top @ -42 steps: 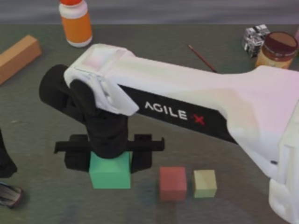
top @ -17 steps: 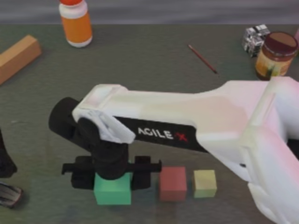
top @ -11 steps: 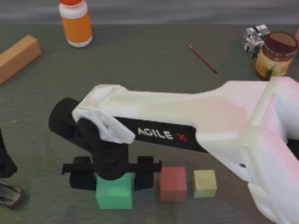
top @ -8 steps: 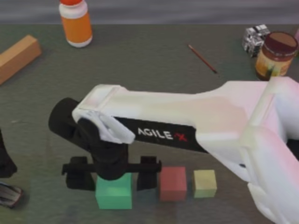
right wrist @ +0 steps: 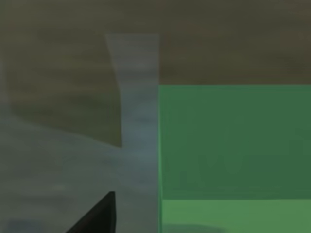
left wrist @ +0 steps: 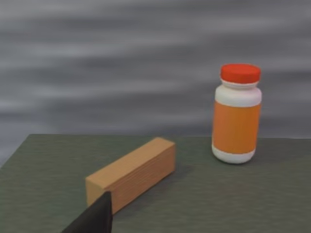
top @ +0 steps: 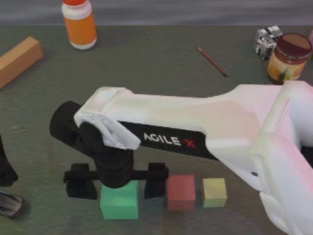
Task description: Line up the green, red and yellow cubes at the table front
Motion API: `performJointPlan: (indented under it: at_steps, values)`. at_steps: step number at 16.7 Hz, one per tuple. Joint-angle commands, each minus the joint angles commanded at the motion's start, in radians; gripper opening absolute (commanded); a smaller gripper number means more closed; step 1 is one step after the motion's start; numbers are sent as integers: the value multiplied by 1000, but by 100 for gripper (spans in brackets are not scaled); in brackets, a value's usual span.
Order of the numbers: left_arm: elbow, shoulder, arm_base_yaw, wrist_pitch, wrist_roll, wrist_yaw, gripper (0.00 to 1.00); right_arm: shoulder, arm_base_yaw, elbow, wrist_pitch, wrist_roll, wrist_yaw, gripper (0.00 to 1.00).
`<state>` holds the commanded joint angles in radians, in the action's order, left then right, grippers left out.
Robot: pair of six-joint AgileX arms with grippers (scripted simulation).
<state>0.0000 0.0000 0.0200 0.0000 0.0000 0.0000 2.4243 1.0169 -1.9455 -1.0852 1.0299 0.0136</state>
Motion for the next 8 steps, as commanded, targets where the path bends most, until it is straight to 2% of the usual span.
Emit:
performJointPlan:
  at_steps: [5,8]
  values:
    - [0,0,0,0,0,0,100,-33,6,-137,-182,2,-1,100]
    - [0,0,0,0,0,0,100,-47,6,-175,-224,0,-1,100]
